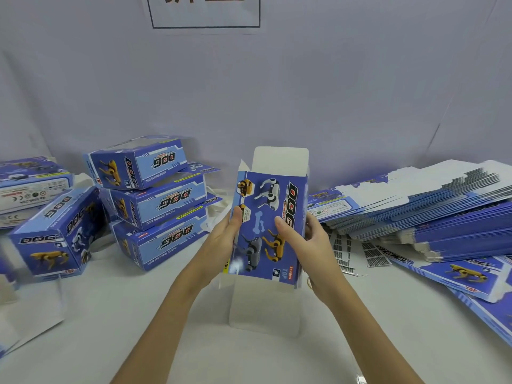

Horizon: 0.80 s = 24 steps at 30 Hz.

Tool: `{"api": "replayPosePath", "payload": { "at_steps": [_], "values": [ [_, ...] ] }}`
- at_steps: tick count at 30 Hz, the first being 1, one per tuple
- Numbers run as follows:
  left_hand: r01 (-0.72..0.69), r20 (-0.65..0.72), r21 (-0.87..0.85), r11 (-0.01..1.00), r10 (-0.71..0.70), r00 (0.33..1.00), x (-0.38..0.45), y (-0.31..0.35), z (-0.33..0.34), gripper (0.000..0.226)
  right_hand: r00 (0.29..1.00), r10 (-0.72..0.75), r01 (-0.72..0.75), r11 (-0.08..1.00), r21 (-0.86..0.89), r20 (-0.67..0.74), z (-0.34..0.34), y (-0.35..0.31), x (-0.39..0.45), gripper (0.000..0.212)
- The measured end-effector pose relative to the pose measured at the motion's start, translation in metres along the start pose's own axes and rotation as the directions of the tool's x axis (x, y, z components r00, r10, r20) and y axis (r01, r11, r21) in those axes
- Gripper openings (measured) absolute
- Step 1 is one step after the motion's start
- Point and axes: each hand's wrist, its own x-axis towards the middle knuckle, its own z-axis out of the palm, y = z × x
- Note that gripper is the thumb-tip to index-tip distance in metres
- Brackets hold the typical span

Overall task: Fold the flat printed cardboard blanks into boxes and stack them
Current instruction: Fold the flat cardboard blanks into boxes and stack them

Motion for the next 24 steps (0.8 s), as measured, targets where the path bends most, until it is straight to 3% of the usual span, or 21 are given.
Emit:
{"api": "replayPosePath", "payload": {
  "at_steps": [5, 7, 10, 12, 14, 16, 17, 19, 21, 24],
  "values": [
    [0.059, 0.035, -0.058, 0.997, -0.057, 0.998, 0.006, -0.008, -0.010, 0.063, 0.973, 0.122, -0.141, 0.986, 0.087, 0.198, -0.003, -0.003, 0.002, 0.067],
    [0.047, 0.056, -0.107, 0.993, -0.041, 0.998, 0.005, -0.007, -0.014, 0.058, 0.949, 0.168, -0.201, 0.975, 0.099, 0.268, -0.003, -0.003, 0.000, 0.063],
    [0.027, 0.048, -0.109, 0.994, -0.022, 0.999, 0.003, -0.009, -0.009, 0.069, 0.950, 0.161, -0.195, 0.975, 0.105, 0.267, 0.004, 0.002, -0.002, 0.057],
    [-0.105, -0.086, 0.097, 0.990, 0.114, 0.990, 0.005, -0.013, -0.002, 0.067, 0.977, 0.129, -0.147, 0.985, 0.094, 0.172, 0.010, 0.003, -0.004, 0.050],
    [-0.246, -0.214, 0.407, 0.880, 0.353, 0.911, 0.006, -0.014, -0.002, 0.060, 0.993, 0.100, -0.104, 0.992, 0.069, 0.059, 0.012, 0.005, -0.004, 0.045],
    [-0.297, -0.180, 0.545, 0.784, 0.456, 0.872, 0.003, -0.011, -0.006, 0.061, 0.996, 0.084, -0.087, 0.993, 0.078, 0.036, 0.014, 0.006, -0.006, 0.045],
    [-0.300, -0.126, 0.545, 0.783, 0.430, 0.894, 0.001, -0.007, -0.002, 0.067, 0.997, 0.070, -0.073, 0.994, 0.078, 0.036, 0.016, 0.006, -0.006, 0.048],
    [-0.182, -0.035, 0.347, 0.920, 0.206, 0.978, 0.001, 0.008, 0.008, 0.071, 1.000, 0.027, -0.027, 0.999, 0.031, 0.016, 0.021, 0.007, -0.008, 0.056],
    [-0.140, 0.209, 0.095, 0.986, 0.118, 0.971, -0.005, -0.001, 0.004, 0.056, 0.999, -0.034, 0.034, 0.996, -0.077, 0.006, 0.026, 0.011, -0.009, 0.057],
    [-0.031, 0.125, -0.013, 0.999, 0.032, 0.992, -0.008, 0.022, 0.000, 0.044, 0.995, -0.102, 0.102, 0.979, -0.177, 0.014, 0.024, 0.014, -0.009, 0.051]
  ]
}}
